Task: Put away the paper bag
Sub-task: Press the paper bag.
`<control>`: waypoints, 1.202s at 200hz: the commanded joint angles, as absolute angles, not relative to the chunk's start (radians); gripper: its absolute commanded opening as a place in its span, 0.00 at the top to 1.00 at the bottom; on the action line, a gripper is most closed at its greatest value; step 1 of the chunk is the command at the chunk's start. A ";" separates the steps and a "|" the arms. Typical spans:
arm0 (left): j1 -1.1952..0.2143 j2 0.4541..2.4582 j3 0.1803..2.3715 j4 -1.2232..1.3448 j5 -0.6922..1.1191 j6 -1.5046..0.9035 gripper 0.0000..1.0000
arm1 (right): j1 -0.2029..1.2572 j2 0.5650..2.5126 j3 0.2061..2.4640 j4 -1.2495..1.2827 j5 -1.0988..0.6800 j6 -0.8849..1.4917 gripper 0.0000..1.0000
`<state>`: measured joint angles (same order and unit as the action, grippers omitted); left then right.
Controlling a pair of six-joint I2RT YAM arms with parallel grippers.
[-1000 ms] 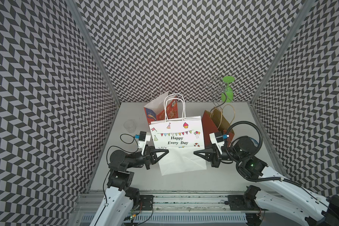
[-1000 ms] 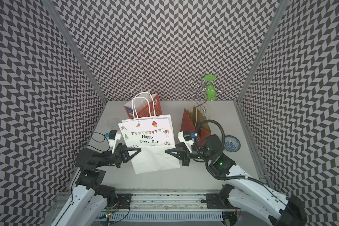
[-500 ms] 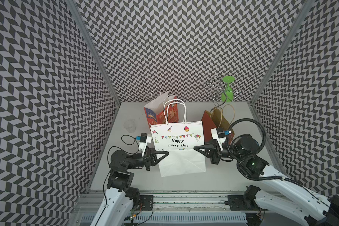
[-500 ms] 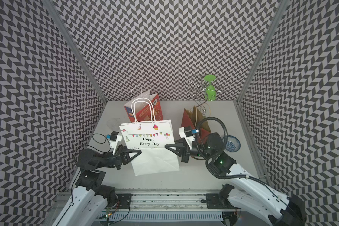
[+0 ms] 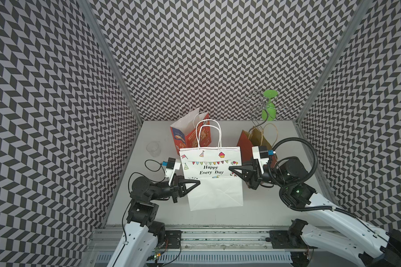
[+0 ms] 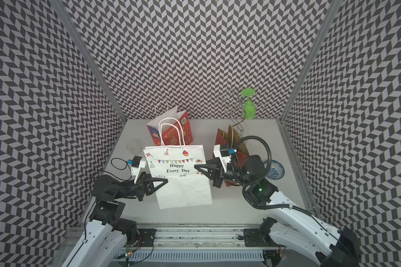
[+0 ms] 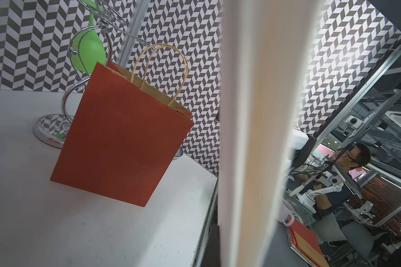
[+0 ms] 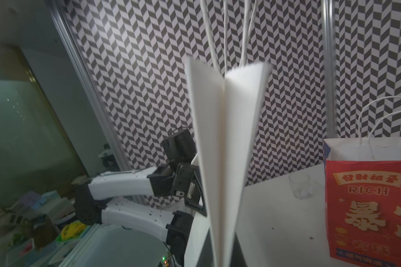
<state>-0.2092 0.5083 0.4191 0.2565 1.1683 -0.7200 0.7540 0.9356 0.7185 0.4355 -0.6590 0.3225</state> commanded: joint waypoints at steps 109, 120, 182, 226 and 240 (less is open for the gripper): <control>-0.210 0.495 0.400 0.204 1.188 -0.680 1.00 | 0.739 0.955 0.784 0.562 -0.593 0.366 0.83; -0.211 0.495 0.399 0.204 1.188 -0.680 1.00 | 0.739 0.956 0.794 0.555 -0.585 0.356 0.74; -0.210 0.505 0.392 0.198 1.184 -0.671 1.00 | 0.710 0.978 0.846 0.529 -0.599 0.317 1.00; -0.210 0.515 0.394 0.193 1.186 -0.662 1.00 | 0.707 0.982 0.857 0.534 -0.593 0.325 0.96; -0.209 0.519 0.397 0.187 1.186 -0.655 1.00 | 0.707 0.982 0.862 0.521 -0.592 0.321 1.00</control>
<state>-0.2092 0.5152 0.4004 0.2005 1.1759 -0.6750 0.7105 0.9844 0.8261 0.4713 -0.5953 0.3260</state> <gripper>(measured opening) 0.053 0.046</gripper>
